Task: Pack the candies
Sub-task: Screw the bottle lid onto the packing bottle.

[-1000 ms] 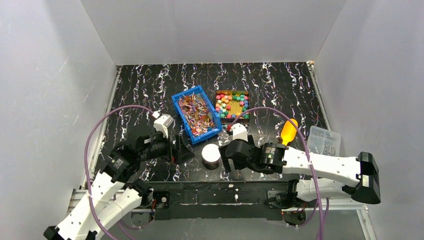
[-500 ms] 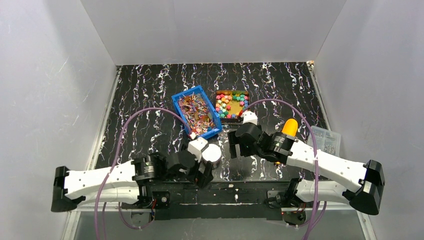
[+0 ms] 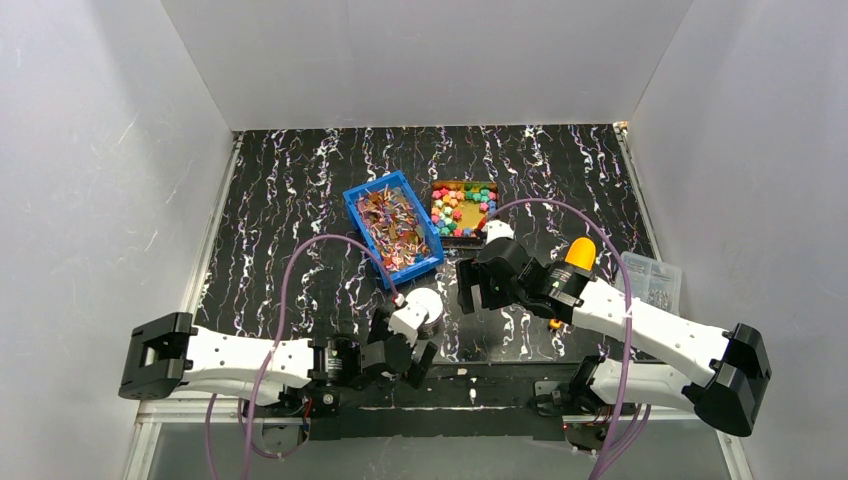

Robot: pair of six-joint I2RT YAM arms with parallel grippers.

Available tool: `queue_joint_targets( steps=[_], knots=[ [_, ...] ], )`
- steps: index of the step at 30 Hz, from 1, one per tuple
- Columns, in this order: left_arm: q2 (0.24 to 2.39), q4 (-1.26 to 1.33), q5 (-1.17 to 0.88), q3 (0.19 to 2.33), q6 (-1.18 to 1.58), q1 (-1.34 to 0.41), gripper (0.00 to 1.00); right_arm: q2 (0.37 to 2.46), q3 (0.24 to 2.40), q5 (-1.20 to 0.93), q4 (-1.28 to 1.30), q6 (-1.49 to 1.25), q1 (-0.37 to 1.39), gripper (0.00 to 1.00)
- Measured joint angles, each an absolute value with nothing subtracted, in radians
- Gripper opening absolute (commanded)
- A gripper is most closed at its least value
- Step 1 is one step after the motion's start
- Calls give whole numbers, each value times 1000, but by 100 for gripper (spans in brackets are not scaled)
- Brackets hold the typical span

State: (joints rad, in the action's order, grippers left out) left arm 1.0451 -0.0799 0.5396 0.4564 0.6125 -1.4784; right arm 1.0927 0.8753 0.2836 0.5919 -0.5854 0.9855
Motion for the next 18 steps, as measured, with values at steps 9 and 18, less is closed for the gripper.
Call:
queue_joint_targets(
  steps=[9,18],
  knots=[
    [1043,210,603,294,522,-1480,99,1092,830,233,556,-568,951,96],
    [1046,445,659,169,436,-1470,99,1079,791,208,533,-564,939,96]
  ],
)
